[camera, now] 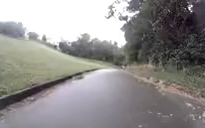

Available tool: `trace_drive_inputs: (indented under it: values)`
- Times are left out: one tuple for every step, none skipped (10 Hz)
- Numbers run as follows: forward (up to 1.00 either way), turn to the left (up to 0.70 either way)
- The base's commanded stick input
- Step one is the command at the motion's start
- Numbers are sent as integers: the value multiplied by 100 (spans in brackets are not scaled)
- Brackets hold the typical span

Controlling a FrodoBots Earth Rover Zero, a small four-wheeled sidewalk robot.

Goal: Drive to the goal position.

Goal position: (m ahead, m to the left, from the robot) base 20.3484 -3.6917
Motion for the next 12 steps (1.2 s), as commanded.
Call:
trace_drive_inputs:
  values:
    - [70,0]
    - [70,0]
    - [70,-1]
    - [70,-5]
    - [70,-5]
    - [70,-5]
    - [70,-3]
    - [70,0]
    - [70,0]
    - [70,0]
    - [70,0]
    - [70,0]
